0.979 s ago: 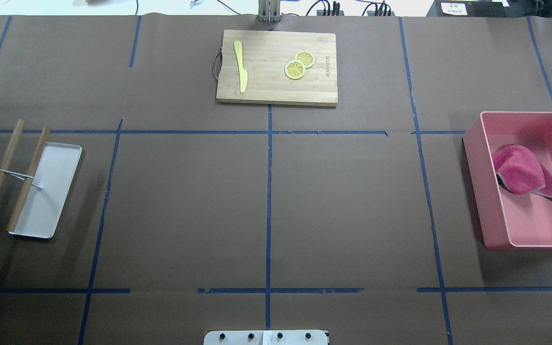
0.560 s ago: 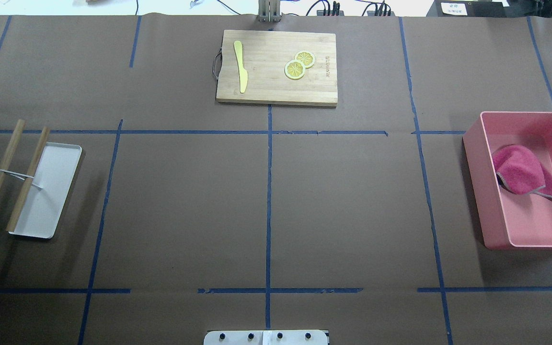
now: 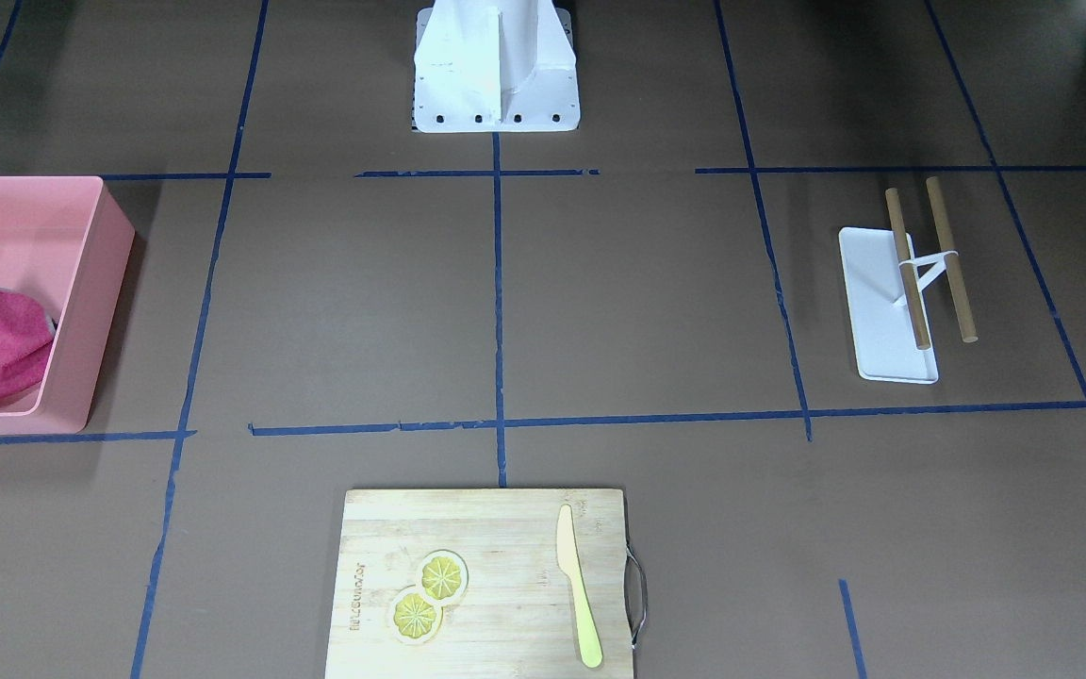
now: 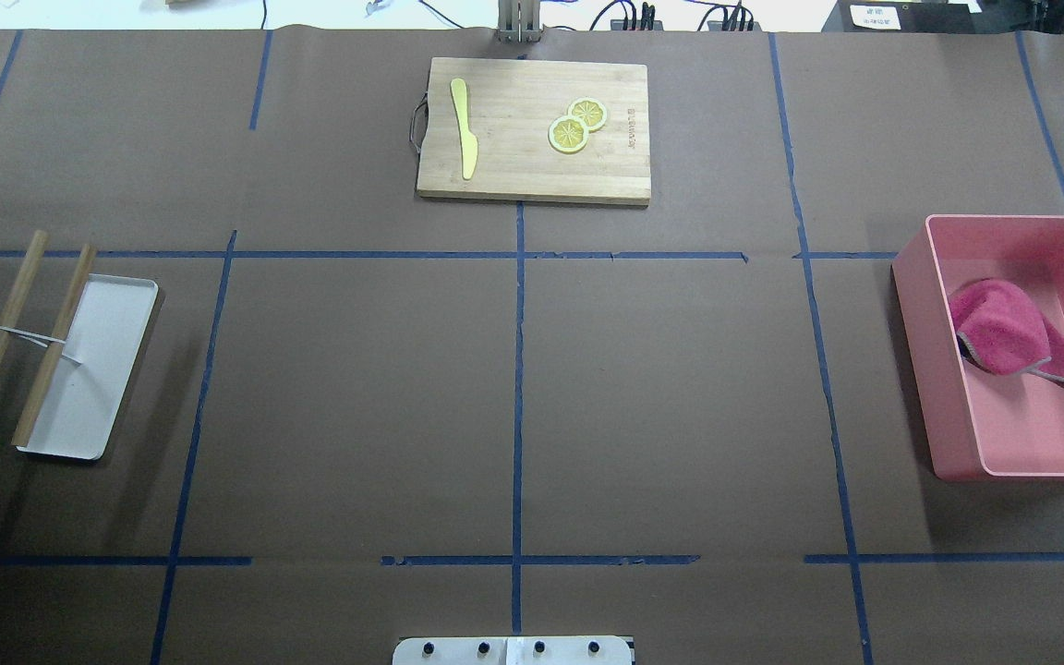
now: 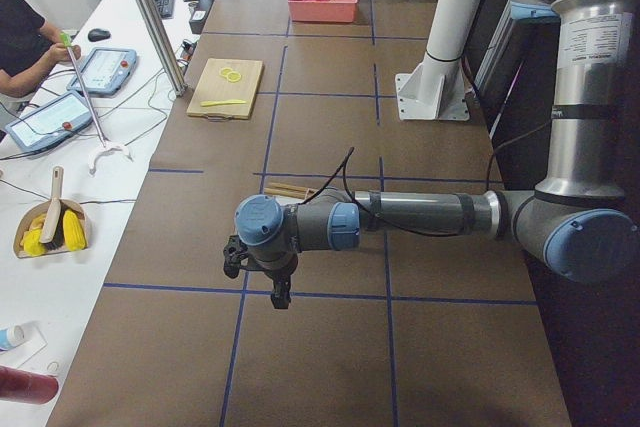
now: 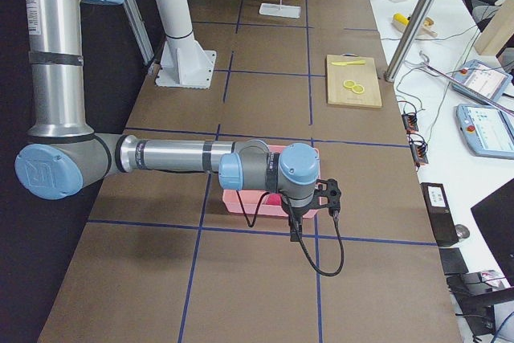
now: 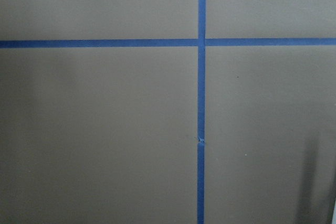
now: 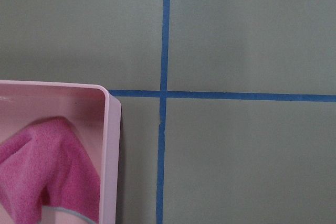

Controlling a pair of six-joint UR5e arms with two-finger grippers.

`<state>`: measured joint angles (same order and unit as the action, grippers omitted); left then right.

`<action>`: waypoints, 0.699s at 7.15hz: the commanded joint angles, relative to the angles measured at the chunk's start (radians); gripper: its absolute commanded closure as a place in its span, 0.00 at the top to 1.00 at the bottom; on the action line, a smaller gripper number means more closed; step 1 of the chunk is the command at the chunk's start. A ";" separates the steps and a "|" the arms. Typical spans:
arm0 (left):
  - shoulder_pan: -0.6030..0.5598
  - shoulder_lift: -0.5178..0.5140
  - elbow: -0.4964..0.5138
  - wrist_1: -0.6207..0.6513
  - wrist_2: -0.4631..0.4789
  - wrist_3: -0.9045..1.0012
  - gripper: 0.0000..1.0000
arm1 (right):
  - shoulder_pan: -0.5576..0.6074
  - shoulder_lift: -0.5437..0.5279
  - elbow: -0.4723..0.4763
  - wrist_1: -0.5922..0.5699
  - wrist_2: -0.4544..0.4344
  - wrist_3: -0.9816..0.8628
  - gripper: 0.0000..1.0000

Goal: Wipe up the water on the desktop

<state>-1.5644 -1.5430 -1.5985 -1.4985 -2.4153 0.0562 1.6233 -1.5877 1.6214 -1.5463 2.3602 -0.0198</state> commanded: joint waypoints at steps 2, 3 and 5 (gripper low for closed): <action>-0.003 -0.003 -0.001 -0.005 -0.004 -0.007 1.00 | 0.001 -0.003 -0.002 0.000 0.001 -0.003 1.00; -0.003 -0.003 -0.001 -0.005 -0.005 -0.007 1.00 | 0.001 -0.003 -0.002 0.000 0.008 -0.003 1.00; -0.003 -0.003 -0.001 -0.005 -0.005 -0.007 1.00 | 0.001 -0.005 -0.003 0.000 0.011 -0.002 1.00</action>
<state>-1.5676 -1.5461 -1.5999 -1.5033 -2.4205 0.0492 1.6245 -1.5915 1.6190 -1.5462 2.3696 -0.0220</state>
